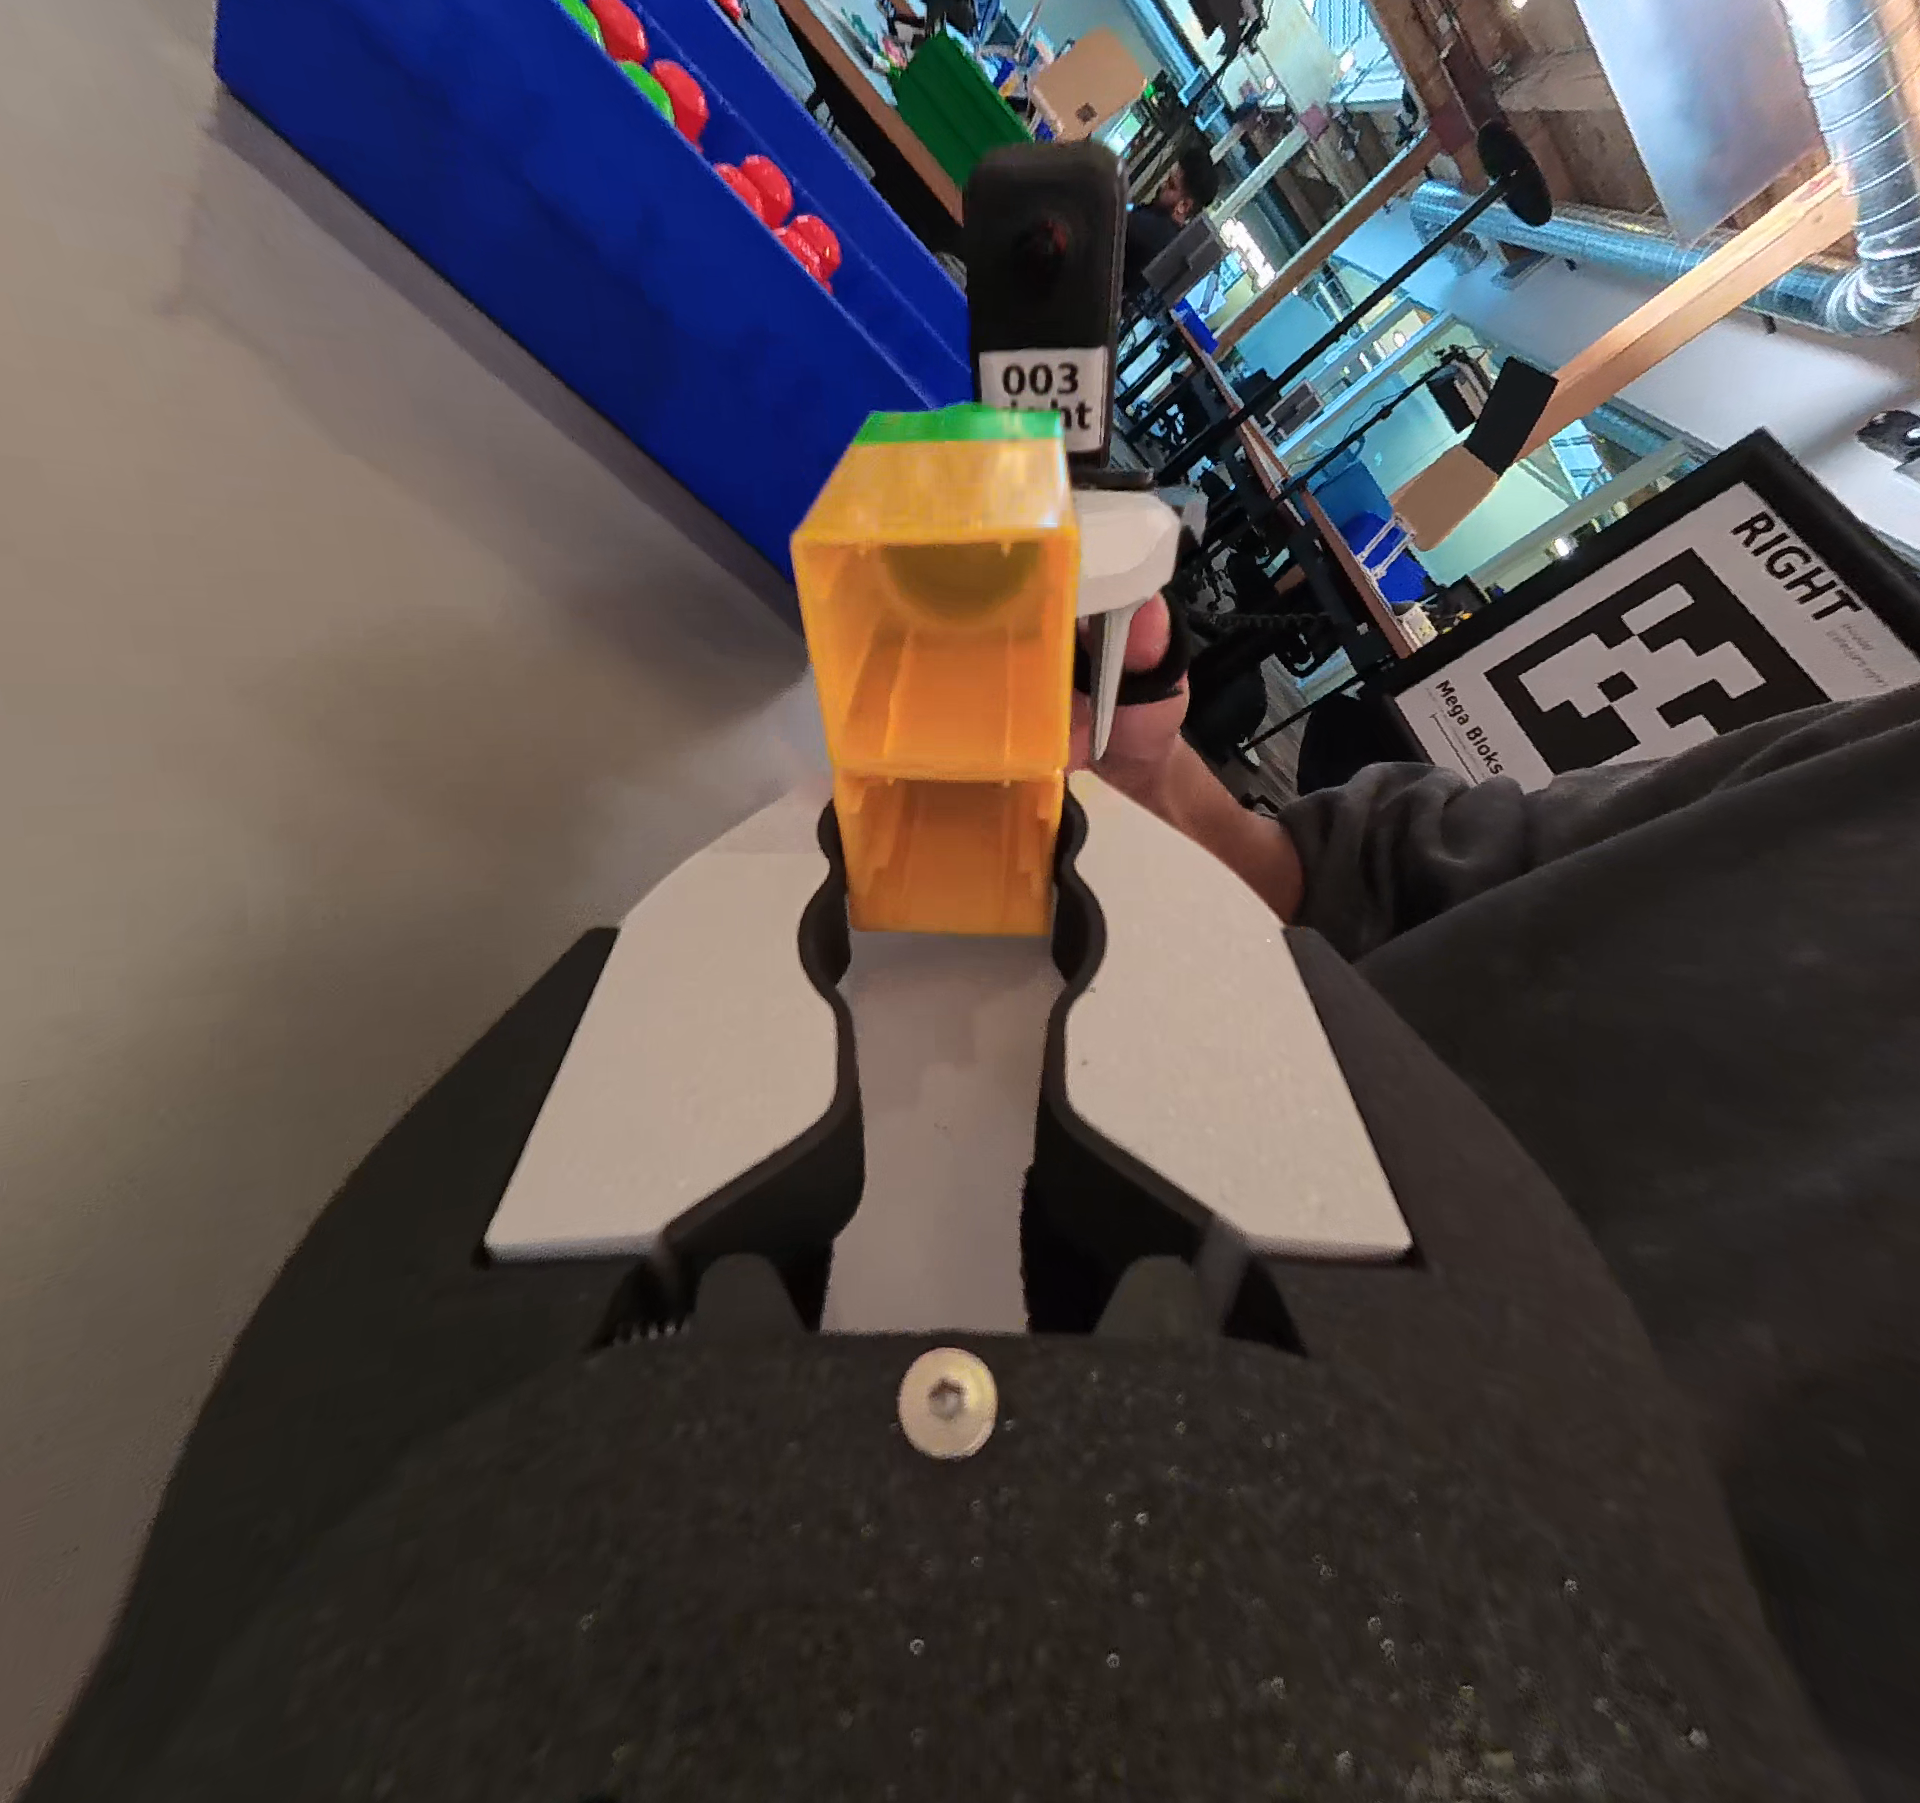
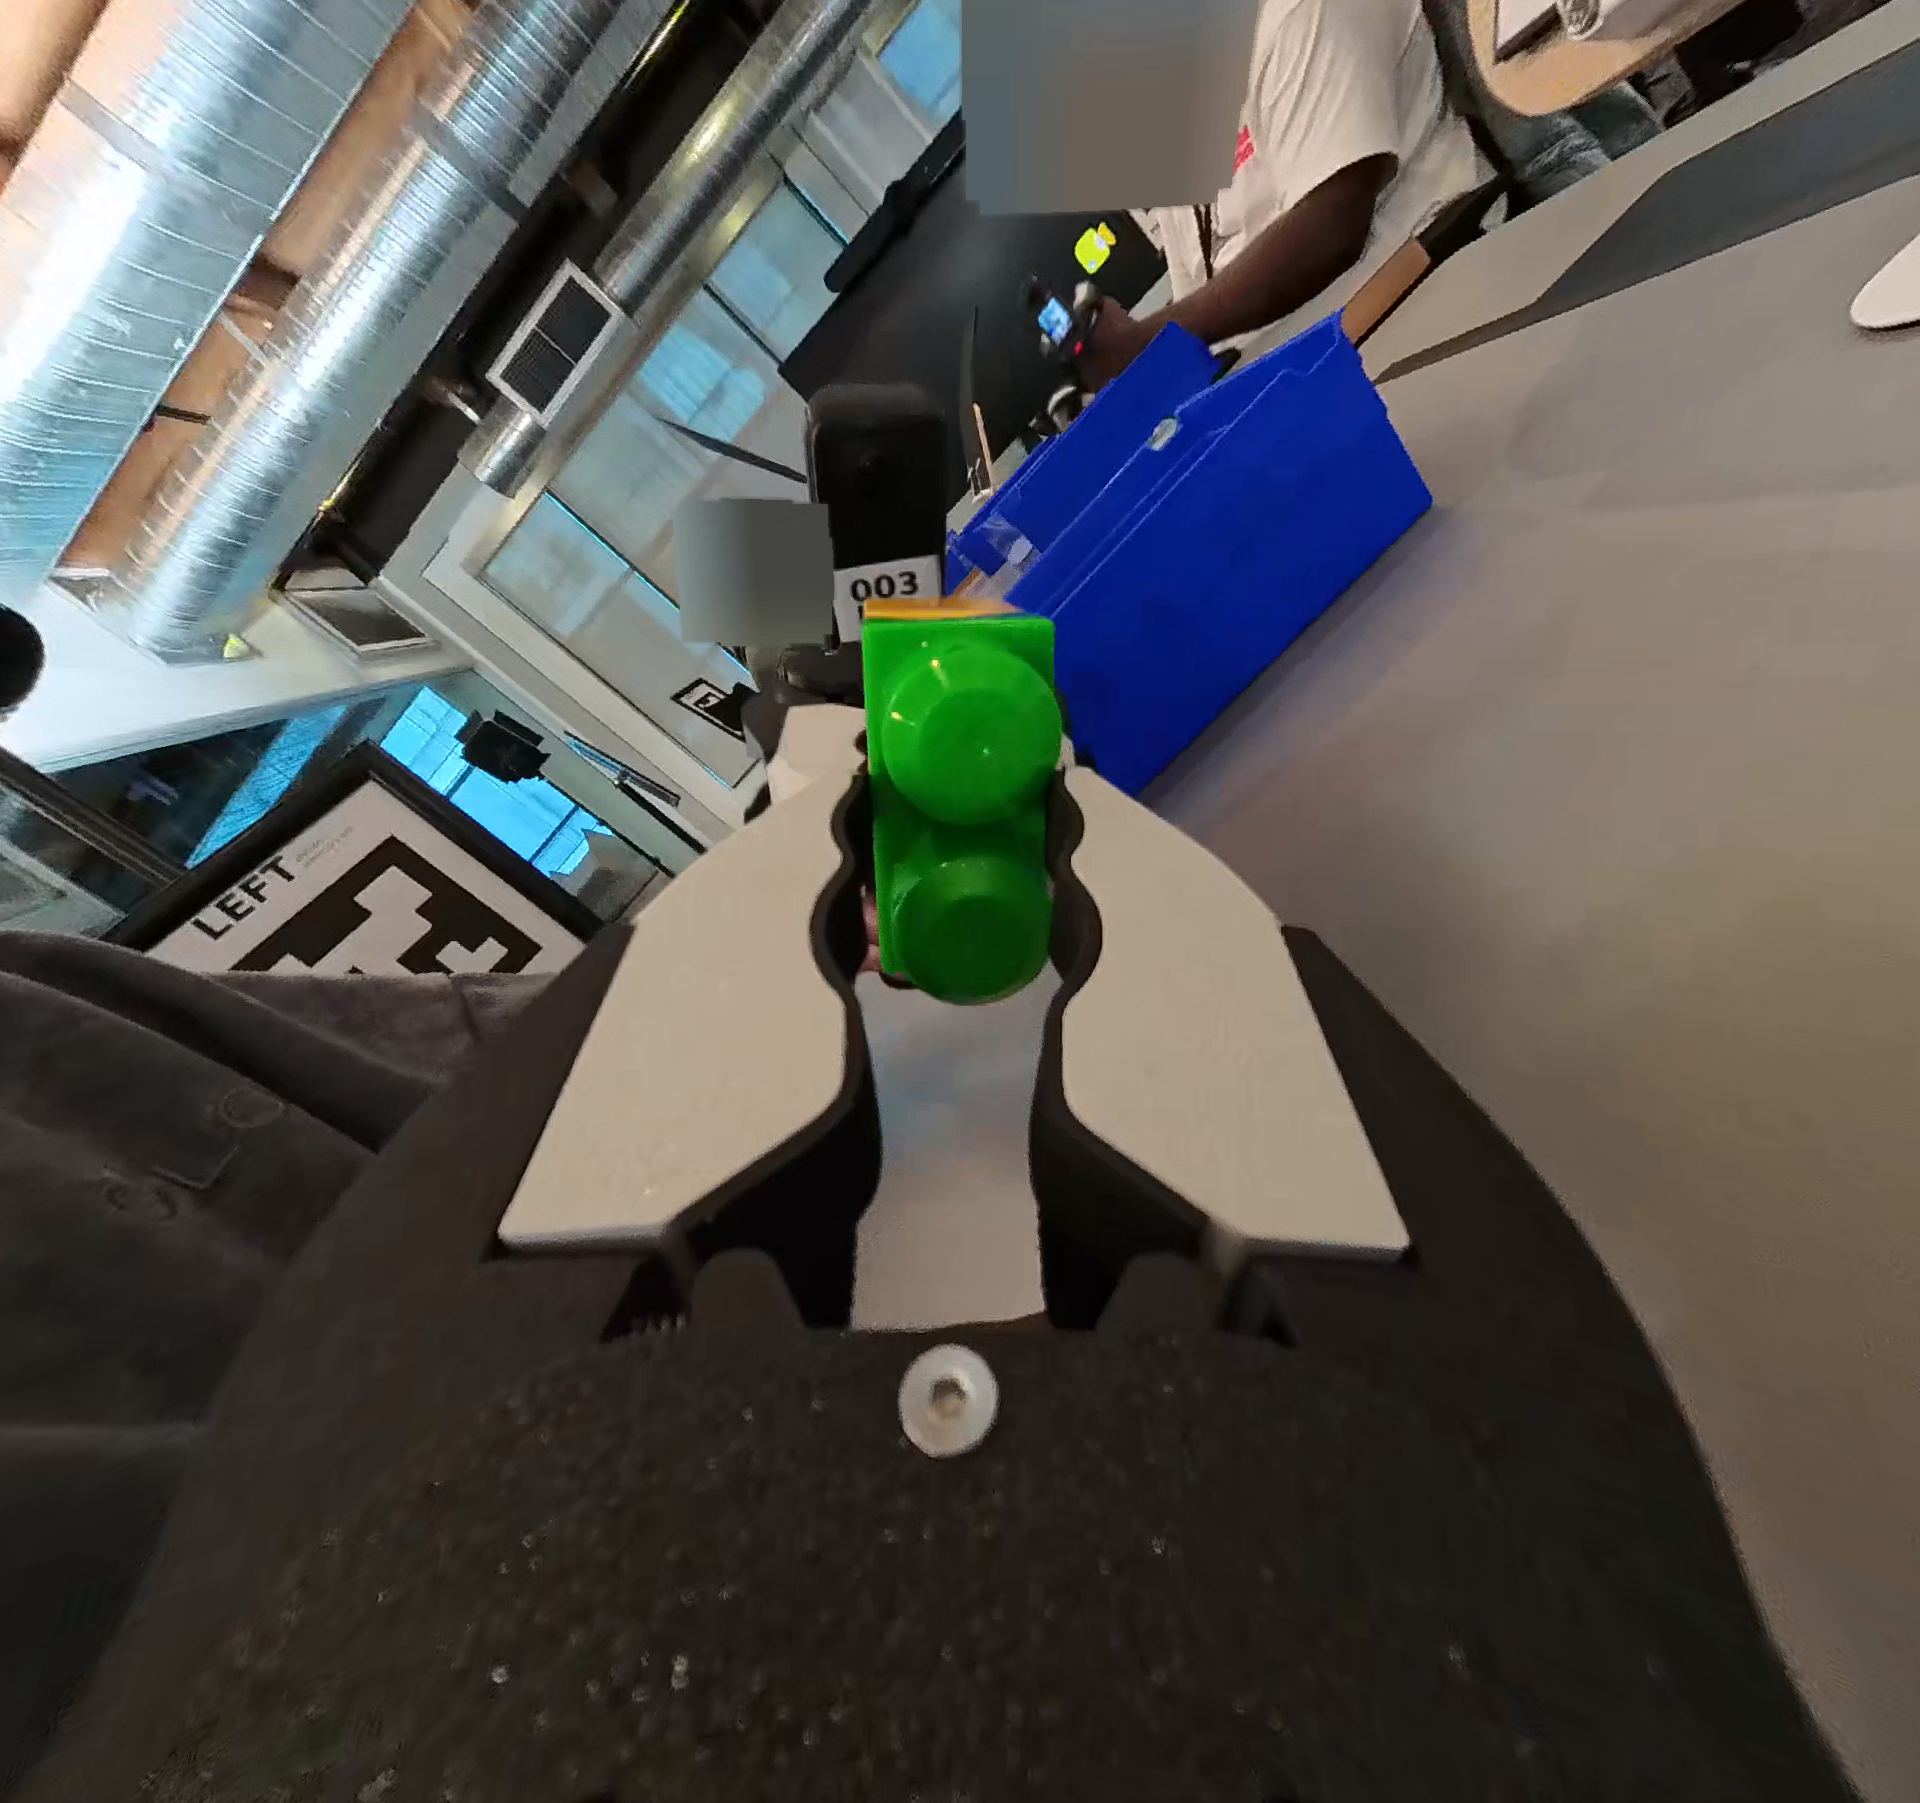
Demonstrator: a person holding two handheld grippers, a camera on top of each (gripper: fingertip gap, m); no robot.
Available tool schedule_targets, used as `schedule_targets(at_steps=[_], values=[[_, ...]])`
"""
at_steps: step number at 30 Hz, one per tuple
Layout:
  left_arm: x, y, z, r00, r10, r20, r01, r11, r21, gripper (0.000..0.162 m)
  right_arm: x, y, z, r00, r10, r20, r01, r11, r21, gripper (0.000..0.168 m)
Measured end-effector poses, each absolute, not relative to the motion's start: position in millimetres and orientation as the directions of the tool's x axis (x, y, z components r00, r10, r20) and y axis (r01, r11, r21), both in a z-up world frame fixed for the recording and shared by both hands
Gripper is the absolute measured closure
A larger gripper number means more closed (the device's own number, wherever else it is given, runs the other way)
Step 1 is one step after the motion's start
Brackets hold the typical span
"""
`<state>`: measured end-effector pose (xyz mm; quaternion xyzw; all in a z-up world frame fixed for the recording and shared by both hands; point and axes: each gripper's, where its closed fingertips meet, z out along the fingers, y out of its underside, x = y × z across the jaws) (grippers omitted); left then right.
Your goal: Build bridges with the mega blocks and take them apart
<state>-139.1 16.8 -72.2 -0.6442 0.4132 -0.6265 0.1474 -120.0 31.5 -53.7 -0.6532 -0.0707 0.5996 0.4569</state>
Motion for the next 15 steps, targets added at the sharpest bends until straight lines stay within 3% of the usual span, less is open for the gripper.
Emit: schedule_targets(at_steps=[11, 15], values=[[-131.5, 9.0, -67.8, -0.134, -0.737, 0.662, -0.365, -0.585, -0.725, 0.127, -118.6, 30.5, -41.3, 0.296, 0.668, -0.683, -0.462, -0.526, -0.714, 0.136], [-136.2, 3.9, -65.7, -0.160, -0.724, 0.671, -0.383, -0.581, -0.718, 0.127, -119.2, 21.6, -39.0, 0.190, 0.700, -0.689, -0.456, -0.558, -0.693, 0.137]])
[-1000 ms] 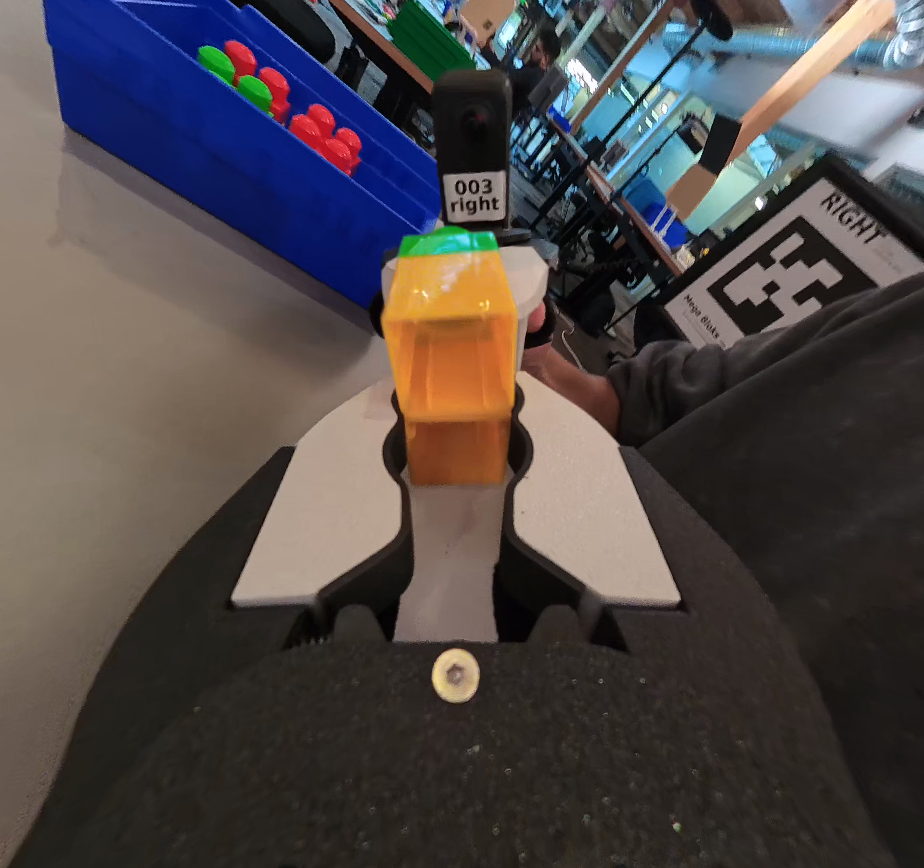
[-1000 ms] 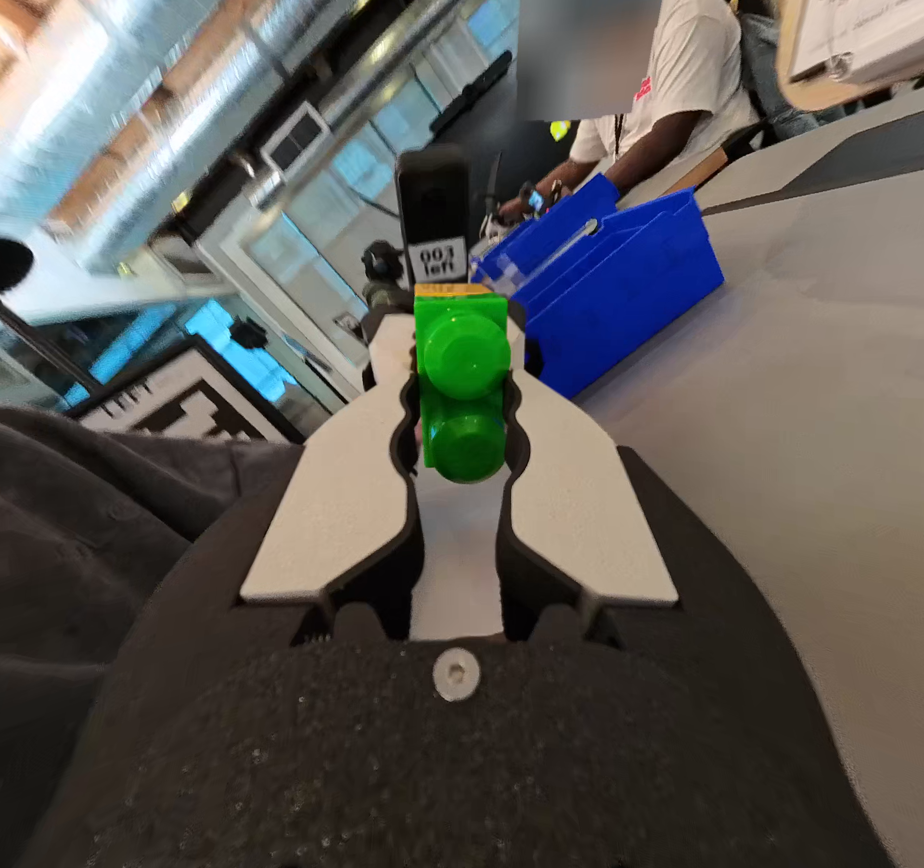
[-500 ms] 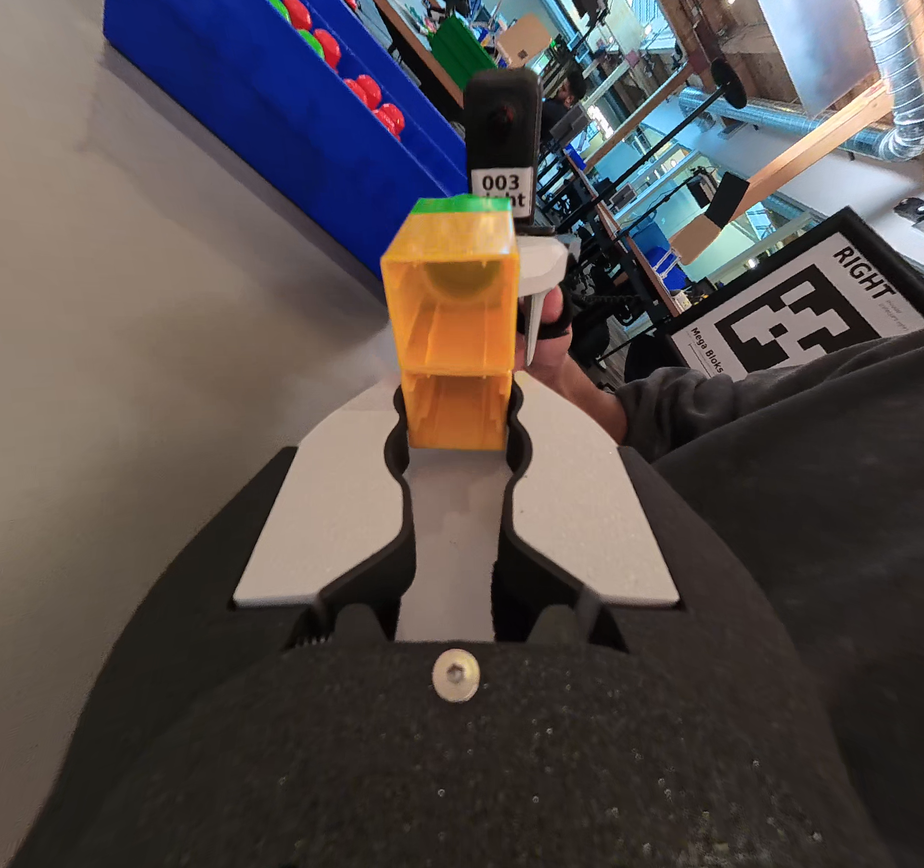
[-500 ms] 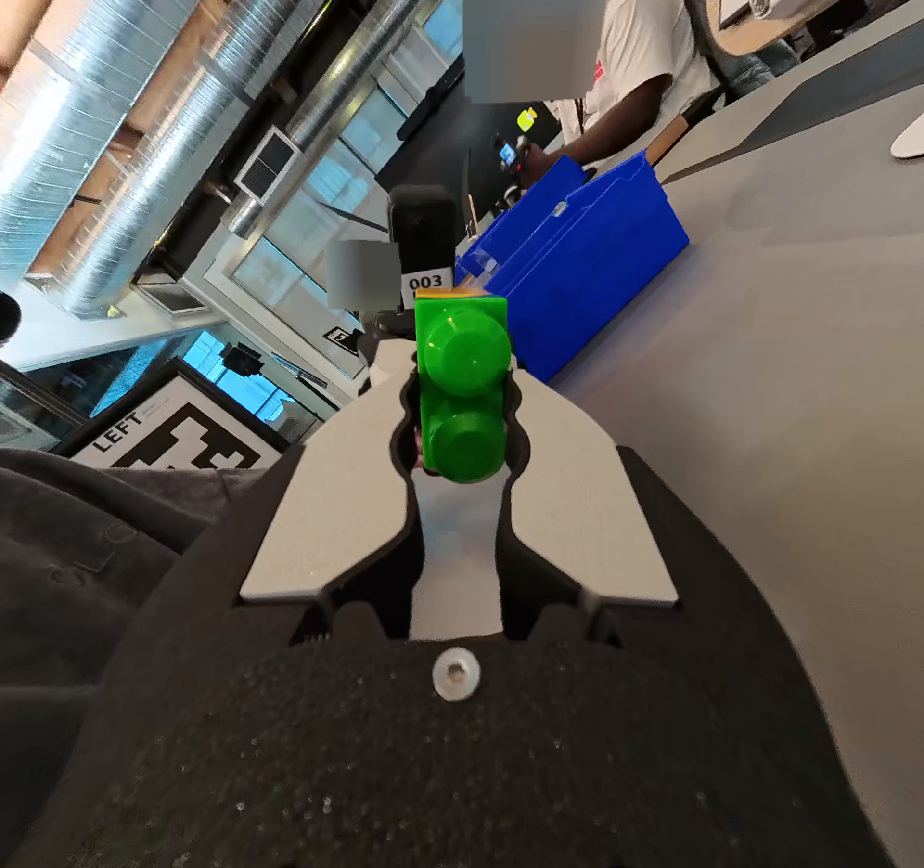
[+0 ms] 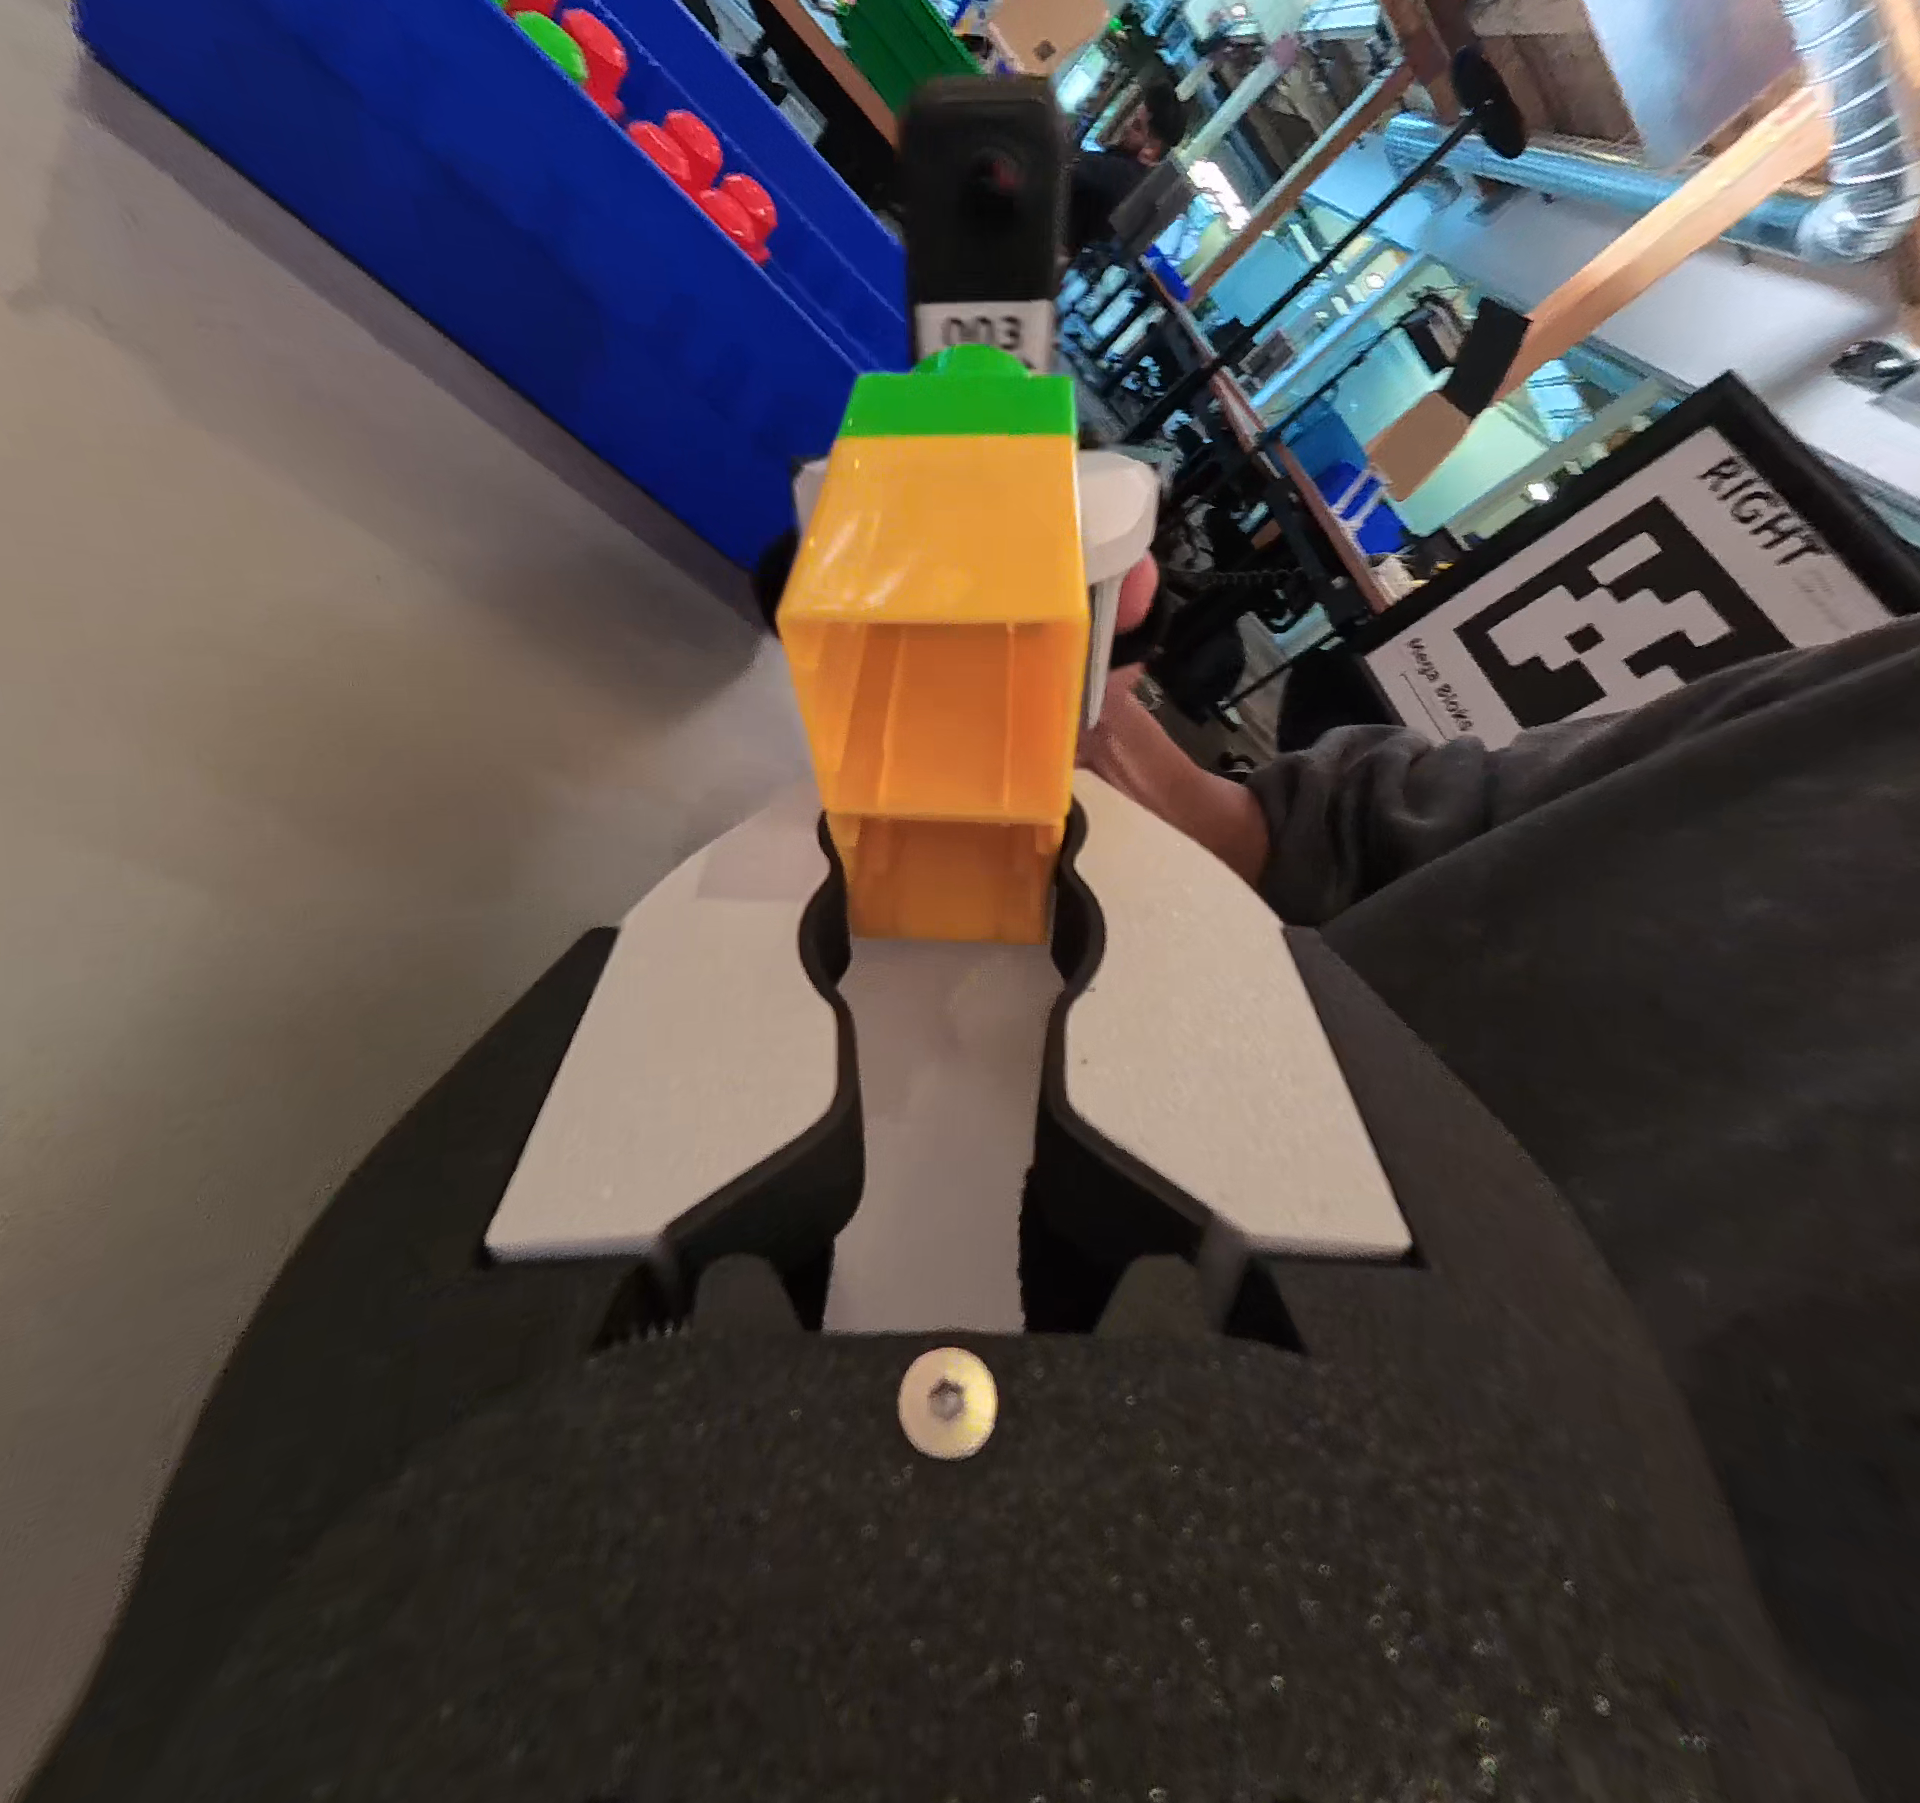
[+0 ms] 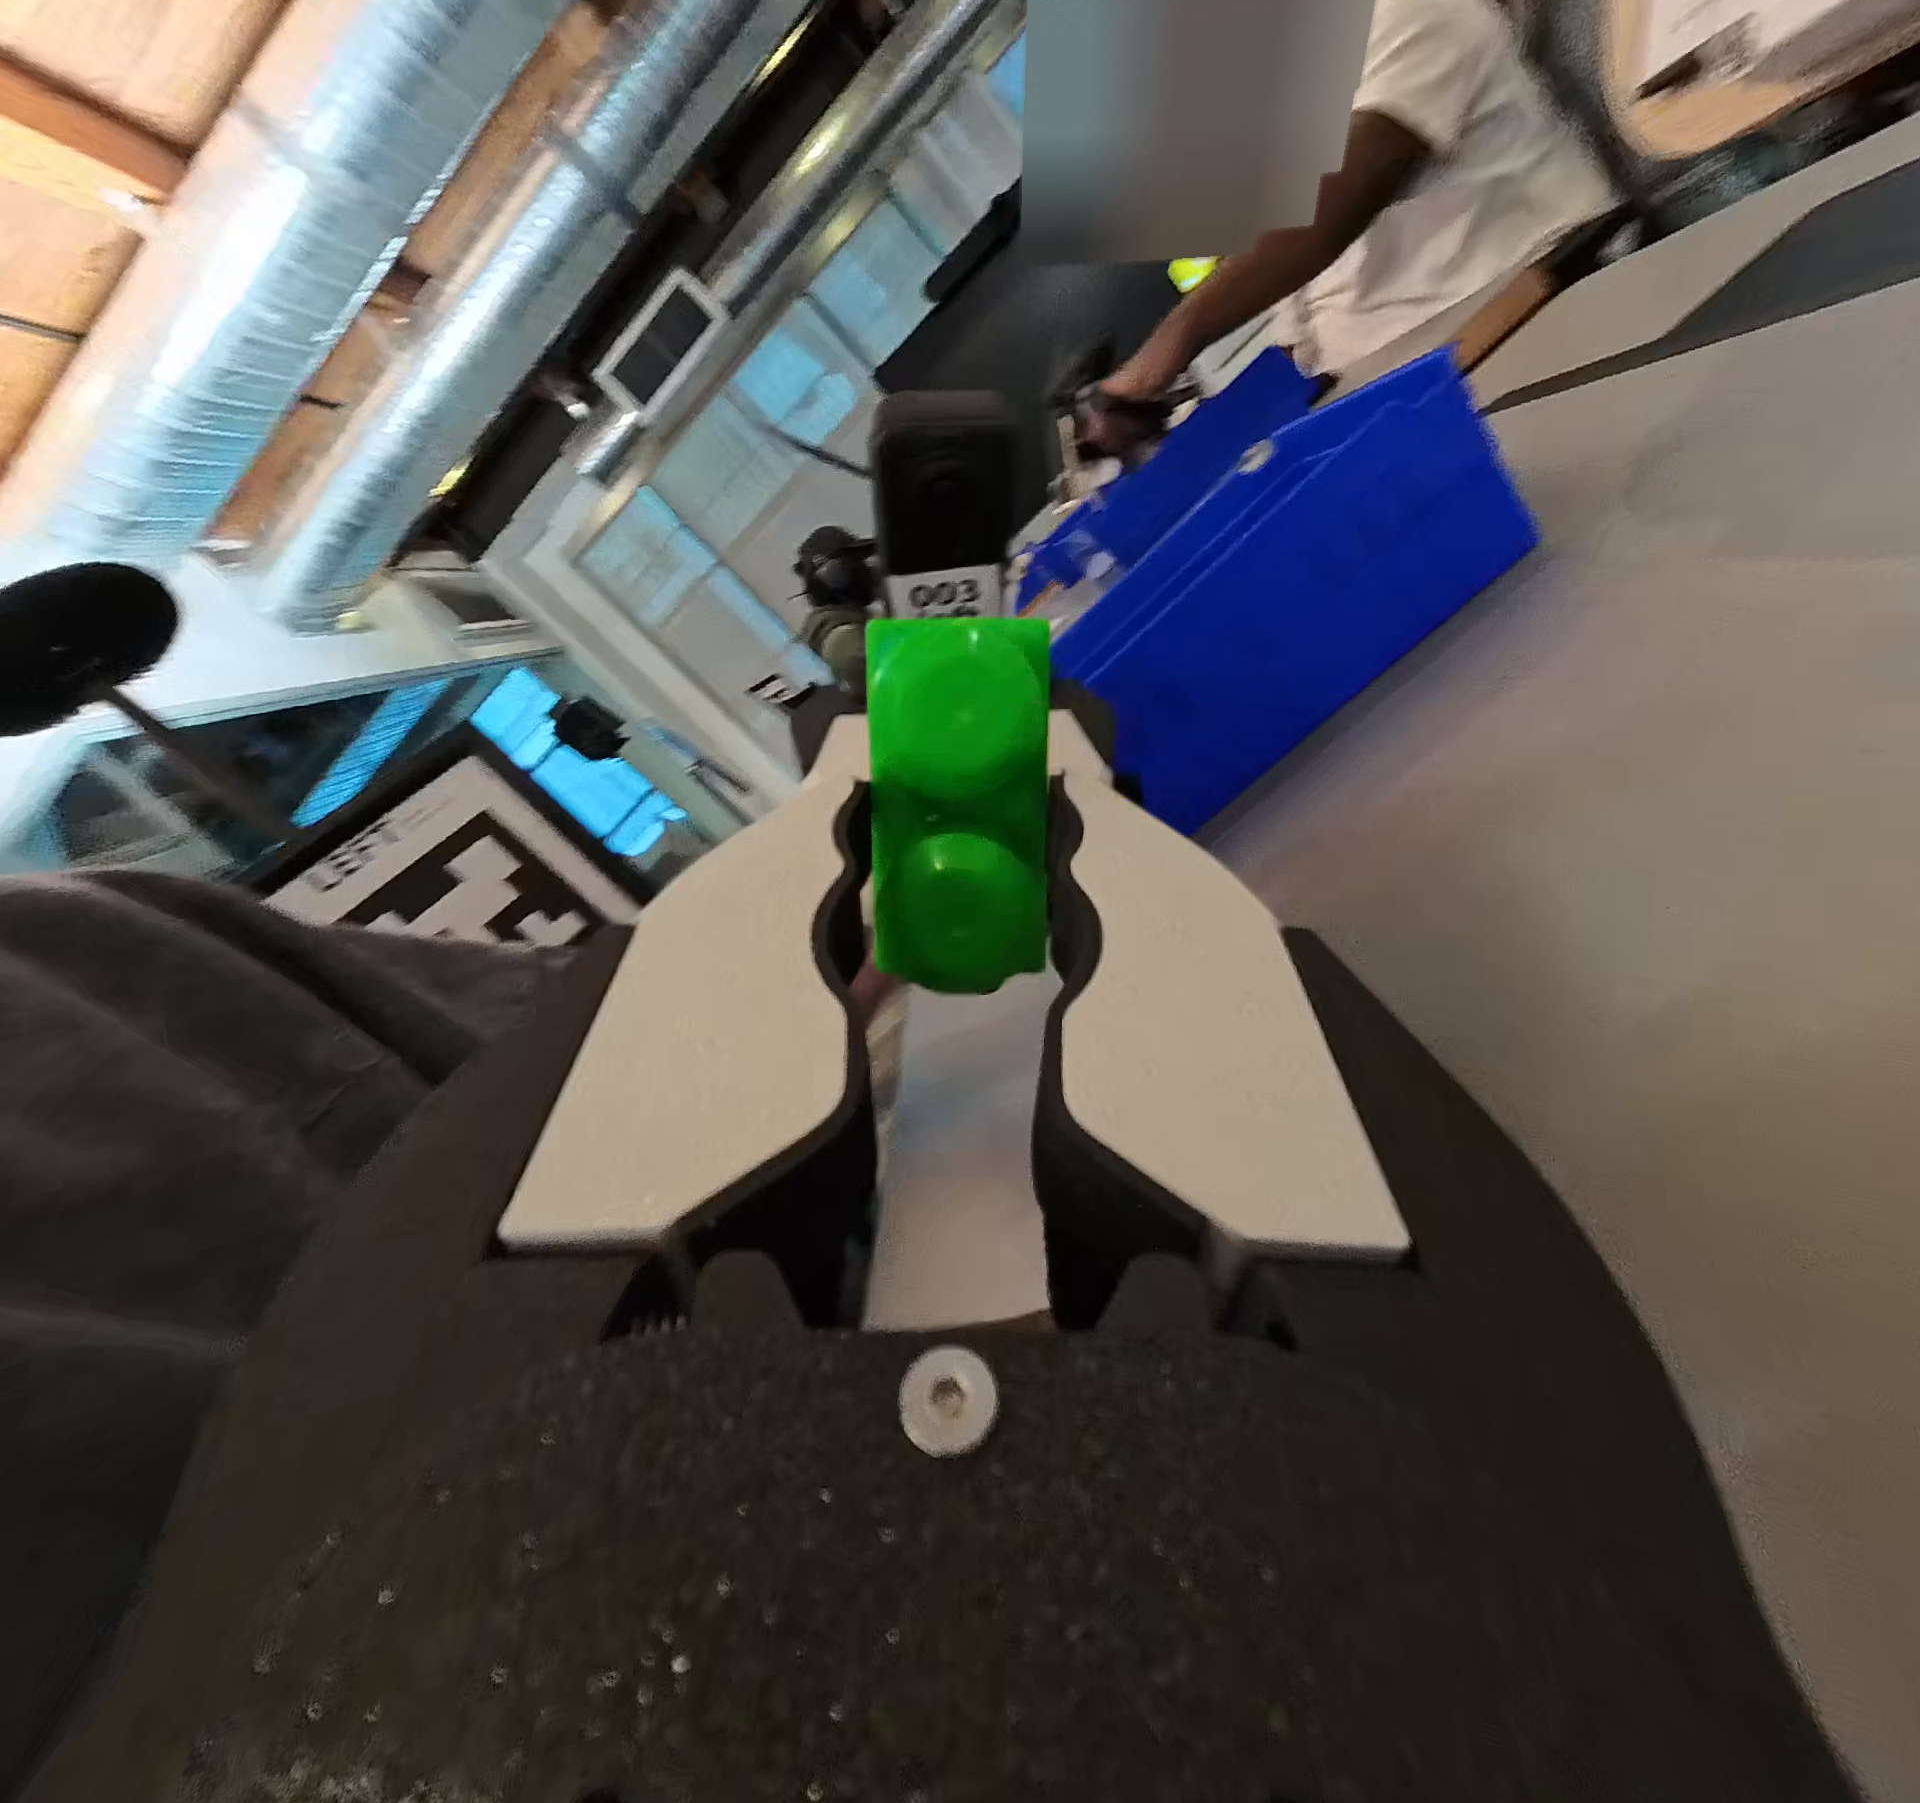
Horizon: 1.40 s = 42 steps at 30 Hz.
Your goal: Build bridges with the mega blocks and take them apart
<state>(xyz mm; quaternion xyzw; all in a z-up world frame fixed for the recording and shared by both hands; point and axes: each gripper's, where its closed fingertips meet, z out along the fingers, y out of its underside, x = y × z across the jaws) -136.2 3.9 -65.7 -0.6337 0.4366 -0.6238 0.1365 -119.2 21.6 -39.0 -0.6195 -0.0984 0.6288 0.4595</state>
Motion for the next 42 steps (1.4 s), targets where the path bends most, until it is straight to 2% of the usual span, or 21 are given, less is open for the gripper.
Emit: schedule_targets(at_steps=[2, 3, 4, 12, 17, 18, 20, 21, 23, 26, 38, 39, 41, 42], values=[[-138.0, -0.5, -60.9, -0.196, -0.694, 0.693, -0.384, -0.596, -0.705, 0.127, -124.6, 13.8, -43.7, 0.153, 0.708, -0.690, -0.382, -0.601, -0.702, 0.124], [-138.5, -2.0, -62.0, -0.199, -0.690, 0.696, -0.395, -0.593, -0.701, 0.127, -127.5, 12.2, -48.6, 0.179, 0.713, -0.678, -0.338, -0.602, -0.723, 0.125], [-138.8, -3.4, -65.8, -0.193, -0.698, 0.690, -0.416, -0.579, -0.701, 0.127, -130.7, 9.2, -49.6, 0.187, 0.728, -0.660, -0.308, -0.594, -0.743, 0.134], [-135.9, -3.3, -67.9, -0.168, -0.722, 0.671, -0.443, -0.553, -0.706, 0.127, -129.5, 10.3, -50.2, 0.204, 0.720, -0.664, -0.320, -0.592, -0.740, 0.134], [-136.1, -0.3, -61.6, -0.178, -0.711, 0.680, -0.390, -0.583, -0.712, 0.126, -130.9, 10.3, -46.9, 0.187, 0.716, -0.672, -0.332, -0.598, -0.730, 0.134], [-137.7, 1.5, -58.6, -0.180, -0.713, 0.678, -0.378, -0.586, -0.717, 0.124, -130.8, 11.5, -45.4, 0.177, 0.713, -0.679, -0.349, -0.599, -0.720, 0.134], [-143.7, 10.4, -48.6, -0.180, -0.713, 0.677, -0.327, -0.606, -0.725, 0.109, -131.6, 12.1, -50.3, 0.177, 0.703, -0.689, -0.341, -0.613, -0.713, 0.134], [-146.9, 16.2, -42.9, -0.182, -0.702, 0.688, -0.299, -0.627, -0.719, 0.109, -131.9, 12.0, -52.3, 0.177, 0.701, -0.690, -0.338, -0.616, -0.712, 0.134], [-151.0, 23.9, -41.1, -0.176, -0.693, 0.699, -0.286, -0.644, -0.710, 0.120, -133.6, 10.9, -53.7, 0.168, 0.698, -0.696, -0.329, -0.626, -0.707, 0.134], [-151.2, 27.3, -43.1, -0.168, -0.694, 0.700, -0.273, -0.650, -0.709, 0.128, -136.7, 9.7, -55.5, 0.186, 0.703, -0.687, -0.299, -0.625, -0.721, 0.134], [-154.3, 24.7, -51.1, -0.151, -0.709, 0.689, -0.280, -0.638, -0.718, 0.128, -140.5, 10.2, -60.1, 0.208, 0.698, -0.685, -0.276, -0.630, -0.726, 0.134], [-156.2, 25.4, -50.8, -0.146, -0.707, 0.692, -0.279, -0.642, -0.715, 0.127, -140.8, 10.4, -59.2, 0.214, 0.700, -0.682, -0.276, -0.626, -0.729, 0.134], [-163.2, 32.0, -50.4, -0.090, -0.727, 0.681, -0.236, -0.649, -0.723, 0.104, -138.1, 10.0, -56.6, 0.235, 0.706, -0.668, -0.278, -0.610, -0.742, 0.134], [-168.8, 33.8, -51.6, -0.054, -0.747, 0.663, -0.215, -0.640, -0.738, 0.098, -134.4, 11.3, -56.5, 0.265, 0.703, -0.660, -0.278, -0.600, -0.750, 0.134]])
